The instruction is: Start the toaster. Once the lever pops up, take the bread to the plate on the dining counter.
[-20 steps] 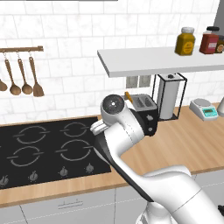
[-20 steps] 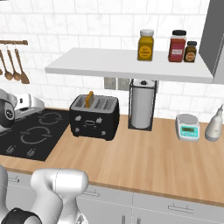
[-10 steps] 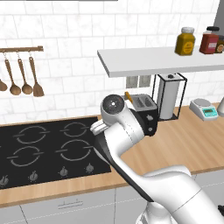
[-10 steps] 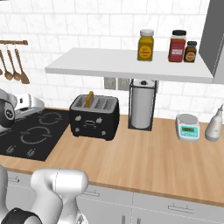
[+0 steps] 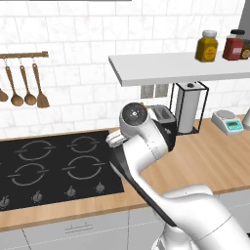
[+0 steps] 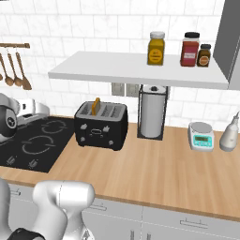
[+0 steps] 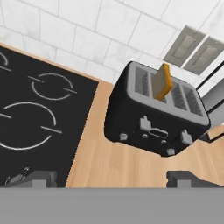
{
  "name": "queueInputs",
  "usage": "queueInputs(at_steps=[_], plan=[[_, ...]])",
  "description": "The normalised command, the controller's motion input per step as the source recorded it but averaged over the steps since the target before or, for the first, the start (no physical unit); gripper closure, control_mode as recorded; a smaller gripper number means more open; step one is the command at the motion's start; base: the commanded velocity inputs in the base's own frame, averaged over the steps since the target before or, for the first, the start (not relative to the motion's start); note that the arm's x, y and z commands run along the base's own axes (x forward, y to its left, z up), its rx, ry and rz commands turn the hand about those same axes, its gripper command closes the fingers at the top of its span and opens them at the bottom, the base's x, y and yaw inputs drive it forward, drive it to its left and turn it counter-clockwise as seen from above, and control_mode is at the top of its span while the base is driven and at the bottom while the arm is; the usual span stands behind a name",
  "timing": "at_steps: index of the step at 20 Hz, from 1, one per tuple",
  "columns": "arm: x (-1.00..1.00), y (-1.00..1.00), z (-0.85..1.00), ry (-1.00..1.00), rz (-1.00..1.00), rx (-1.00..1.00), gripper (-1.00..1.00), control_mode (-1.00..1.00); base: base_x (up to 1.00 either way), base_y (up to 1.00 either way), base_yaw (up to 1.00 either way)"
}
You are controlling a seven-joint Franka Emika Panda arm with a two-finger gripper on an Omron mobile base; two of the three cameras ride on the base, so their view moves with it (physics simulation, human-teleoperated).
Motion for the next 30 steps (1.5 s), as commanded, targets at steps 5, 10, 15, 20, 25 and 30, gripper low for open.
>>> queueInputs(at_steps=[5, 10, 15, 20, 25, 30], plan=[[-0.03, -0.65, 0.43, -0.08, -0.02, 0.11, -1.0, -1.0, 0.0, 0.0, 0.0], [0.02, -0.68, 0.06, 0.0, 0.0, 0.09, -1.0, -1.0, 0.0, 0.0, 0.0], [0.25, -0.57, -0.09, 0.0, 0.0, 0.01, -1.0, -1.0, 0.0, 0.0, 0.0], [0.45, -0.32, -0.03, 0.0, 0.0, 0.0, -1.0, -1.0, 0.0, 0.0, 0.0], [0.58, -0.13, 0.0, 0.0, 0.0, 0.0, -1.0, -1.0, 0.0, 0.0, 0.0], [0.58, 0.0, -0.03, 0.0, -0.01, 0.01, -1.0, -1.0, 0.0, 0.0, 0.0]])
